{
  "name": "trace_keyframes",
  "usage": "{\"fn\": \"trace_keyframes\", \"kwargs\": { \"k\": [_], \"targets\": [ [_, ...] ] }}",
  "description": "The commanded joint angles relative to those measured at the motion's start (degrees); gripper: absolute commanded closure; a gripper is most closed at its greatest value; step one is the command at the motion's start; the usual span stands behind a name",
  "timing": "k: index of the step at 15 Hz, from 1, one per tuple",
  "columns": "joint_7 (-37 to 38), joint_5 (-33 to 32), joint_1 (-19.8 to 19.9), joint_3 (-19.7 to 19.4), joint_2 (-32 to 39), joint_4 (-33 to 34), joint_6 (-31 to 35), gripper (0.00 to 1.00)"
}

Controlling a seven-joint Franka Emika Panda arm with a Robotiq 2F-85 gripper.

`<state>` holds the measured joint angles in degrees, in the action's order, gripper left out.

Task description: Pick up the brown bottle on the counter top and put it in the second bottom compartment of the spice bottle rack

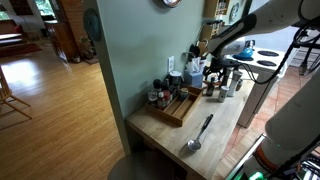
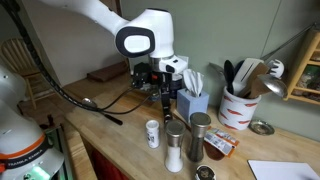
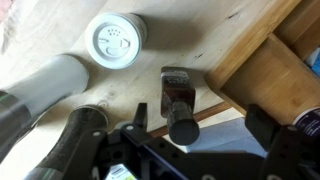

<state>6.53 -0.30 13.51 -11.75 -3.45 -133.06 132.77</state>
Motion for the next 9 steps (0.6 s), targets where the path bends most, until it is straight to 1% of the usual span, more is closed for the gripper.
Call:
{"fn": "trace_keyframes", "kwargs": {
  "k": [1, 2, 3, 4, 6, 9],
  "targets": [
    [1.0, 0.7, 0.1, -0.8, 3.4, 2.2, 0.3, 0.17],
    [1.0, 0.8, 0.1, -0.9, 3.8, 2.4, 0.8, 0.34],
    [1.2, 1.0, 0.1, -1.0, 4.2, 2.7, 0.8, 0.42],
    [1.4, 1.1, 0.1, -1.1, 4.5, 2.8, 1.0, 0.51],
    [2.0, 1.0, 0.1, -1.2, 5.1, 3.2, 1.3, 0.65],
    [2.8, 0.7, 0.0, -1.3, 5.5, 3.5, 1.3, 0.89]
  ]
}}
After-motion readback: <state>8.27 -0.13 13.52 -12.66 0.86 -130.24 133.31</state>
